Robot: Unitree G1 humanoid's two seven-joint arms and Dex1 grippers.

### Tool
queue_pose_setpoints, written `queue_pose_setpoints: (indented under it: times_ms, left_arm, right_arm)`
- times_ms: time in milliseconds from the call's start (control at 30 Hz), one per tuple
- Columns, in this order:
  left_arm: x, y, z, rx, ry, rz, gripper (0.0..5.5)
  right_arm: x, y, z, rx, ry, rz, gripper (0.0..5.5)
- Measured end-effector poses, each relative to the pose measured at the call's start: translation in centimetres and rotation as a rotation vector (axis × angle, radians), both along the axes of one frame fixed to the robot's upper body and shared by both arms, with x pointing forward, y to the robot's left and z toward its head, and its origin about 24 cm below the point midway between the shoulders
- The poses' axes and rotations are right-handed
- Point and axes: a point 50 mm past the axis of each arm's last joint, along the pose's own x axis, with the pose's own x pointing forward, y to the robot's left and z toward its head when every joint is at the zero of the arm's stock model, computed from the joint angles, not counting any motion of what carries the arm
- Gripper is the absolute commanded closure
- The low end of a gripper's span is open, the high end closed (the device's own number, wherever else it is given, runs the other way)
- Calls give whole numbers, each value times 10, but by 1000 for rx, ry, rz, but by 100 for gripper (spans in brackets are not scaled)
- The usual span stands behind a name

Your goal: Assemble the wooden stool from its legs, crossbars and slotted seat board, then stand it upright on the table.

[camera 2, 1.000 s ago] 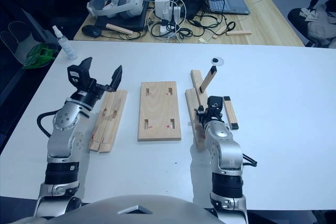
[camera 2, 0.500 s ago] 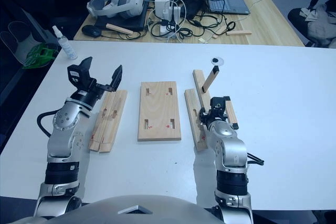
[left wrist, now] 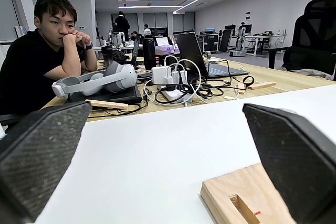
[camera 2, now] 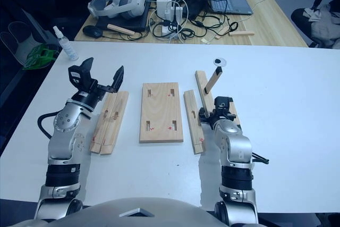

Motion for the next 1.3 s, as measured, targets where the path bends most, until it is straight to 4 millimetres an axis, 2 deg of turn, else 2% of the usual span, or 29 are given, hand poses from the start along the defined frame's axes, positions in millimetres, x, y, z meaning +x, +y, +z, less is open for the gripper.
queue_pose_setpoints:
  times_ms: [567, 667, 1067, 1300]
  left_arm:
    - [2, -2, 1, 0, -2, -11, 10]
    - [2, -2, 1, 0, -2, -10, 10]
    - [5, -3, 6, -13, -22, -6, 10]
    - [13, 4, 11, -12, -30, 15, 10]
  right_arm:
    - [17, 3, -3, 13, -8, 22, 102]
    - [17, 4, -5, 21, 0, 17, 135]
    - [19, 4, -9, -3, -9, 31, 340]
    - [19, 10, -8, 69, -84, 82, 345]
